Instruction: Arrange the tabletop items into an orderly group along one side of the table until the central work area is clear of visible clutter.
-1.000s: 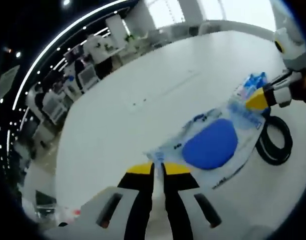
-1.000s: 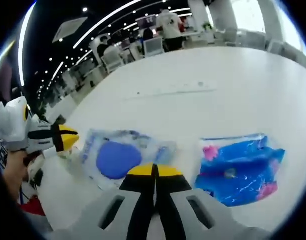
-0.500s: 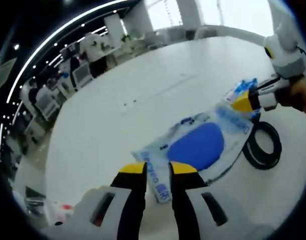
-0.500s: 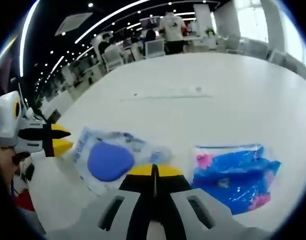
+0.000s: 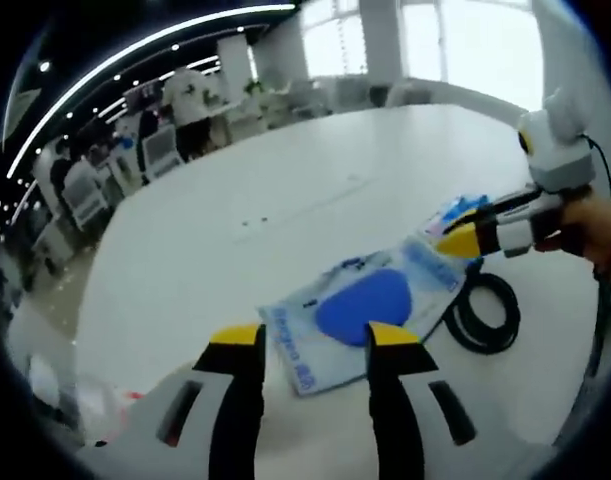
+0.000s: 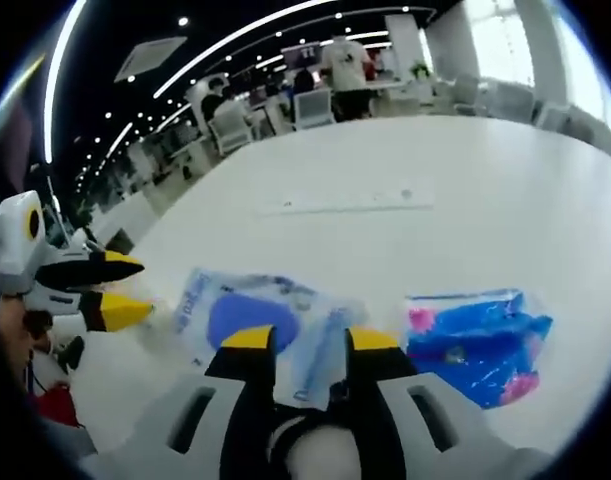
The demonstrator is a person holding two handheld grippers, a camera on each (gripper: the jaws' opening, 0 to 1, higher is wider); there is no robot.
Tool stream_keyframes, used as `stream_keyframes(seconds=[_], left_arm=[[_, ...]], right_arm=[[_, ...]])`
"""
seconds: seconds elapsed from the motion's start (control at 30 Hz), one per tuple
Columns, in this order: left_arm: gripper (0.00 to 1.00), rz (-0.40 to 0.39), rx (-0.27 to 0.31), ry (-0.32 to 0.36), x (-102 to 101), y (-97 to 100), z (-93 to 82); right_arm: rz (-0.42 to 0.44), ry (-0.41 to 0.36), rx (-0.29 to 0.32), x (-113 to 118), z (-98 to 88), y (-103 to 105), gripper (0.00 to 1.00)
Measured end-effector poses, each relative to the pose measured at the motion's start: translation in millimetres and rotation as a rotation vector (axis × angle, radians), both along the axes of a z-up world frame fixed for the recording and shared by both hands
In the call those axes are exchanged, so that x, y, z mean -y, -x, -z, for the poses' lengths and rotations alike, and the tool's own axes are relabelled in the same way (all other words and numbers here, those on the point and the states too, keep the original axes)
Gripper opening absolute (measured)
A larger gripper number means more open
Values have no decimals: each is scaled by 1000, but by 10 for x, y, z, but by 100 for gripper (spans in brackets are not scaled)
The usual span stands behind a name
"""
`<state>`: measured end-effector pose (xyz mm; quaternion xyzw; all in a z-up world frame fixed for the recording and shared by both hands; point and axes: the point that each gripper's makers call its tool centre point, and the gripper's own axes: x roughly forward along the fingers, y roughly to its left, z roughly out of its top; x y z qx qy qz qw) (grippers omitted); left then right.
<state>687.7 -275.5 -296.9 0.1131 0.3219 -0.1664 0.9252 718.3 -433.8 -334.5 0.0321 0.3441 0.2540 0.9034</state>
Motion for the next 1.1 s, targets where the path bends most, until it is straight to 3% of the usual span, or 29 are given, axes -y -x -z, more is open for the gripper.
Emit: stream_keyframes(seconds=[0.23,0.4,0.53,0.63,0.8,1.1], left_arm=[[60,75,-8,61,118,199,-160],[71,136,50,134,214,295,-373],[79,157,78,148,208,359,-460],[87,171,91,216,240,435,-543],[99,189,108,227,236,557,-614],[99,234,133,221,227,777,-729]], right_arm=[[-20,13,13,8,-131,175,50],[-39,12,5,7,-211,331,54],[-60,15,-2,-18,-244,440,59],[-84,9,-16,-52,-256,528,63],[-115,16,-44,-85,-240,677,69],[-129,31,-65,-84,-179,792,73]])
